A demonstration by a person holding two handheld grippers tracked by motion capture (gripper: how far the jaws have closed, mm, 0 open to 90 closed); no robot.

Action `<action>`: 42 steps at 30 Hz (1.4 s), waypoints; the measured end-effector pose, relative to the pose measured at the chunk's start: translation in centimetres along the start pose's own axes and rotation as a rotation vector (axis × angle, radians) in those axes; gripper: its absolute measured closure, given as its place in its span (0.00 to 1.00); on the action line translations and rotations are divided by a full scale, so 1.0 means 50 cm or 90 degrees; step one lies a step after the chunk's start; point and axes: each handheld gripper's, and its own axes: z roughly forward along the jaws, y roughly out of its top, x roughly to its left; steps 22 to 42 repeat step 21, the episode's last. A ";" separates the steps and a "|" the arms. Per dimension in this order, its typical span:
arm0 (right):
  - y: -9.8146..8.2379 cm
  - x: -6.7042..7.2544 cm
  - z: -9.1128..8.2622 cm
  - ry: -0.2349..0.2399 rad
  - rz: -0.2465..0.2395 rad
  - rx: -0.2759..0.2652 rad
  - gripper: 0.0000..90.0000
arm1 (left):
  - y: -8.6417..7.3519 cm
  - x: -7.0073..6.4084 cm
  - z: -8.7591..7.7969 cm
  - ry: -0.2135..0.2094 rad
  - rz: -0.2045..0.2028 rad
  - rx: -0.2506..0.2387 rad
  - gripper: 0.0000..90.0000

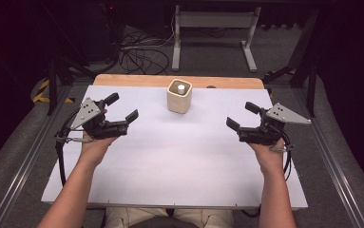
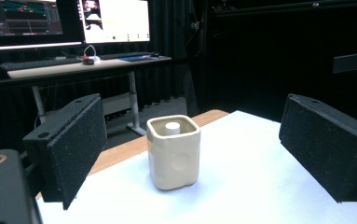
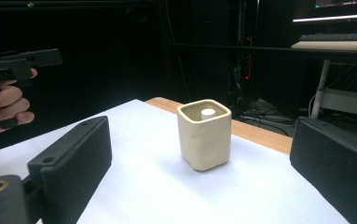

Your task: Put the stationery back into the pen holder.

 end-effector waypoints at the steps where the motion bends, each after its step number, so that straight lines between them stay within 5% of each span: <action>1: 0.000 0.000 0.000 0.000 0.000 -0.001 0.07 | -0.001 -0.001 -0.004 0.001 -0.001 0.000 0.09; 12: -0.001 -0.001 -0.001 -0.002 0.000 -0.006 0.07 | -0.006 -0.005 -0.033 -0.001 0.004 -0.008 0.09; 42: -0.007 -0.004 0.007 -0.005 -0.007 0.004 0.07 | -0.008 -0.001 -0.036 -0.002 0.002 -0.003 0.09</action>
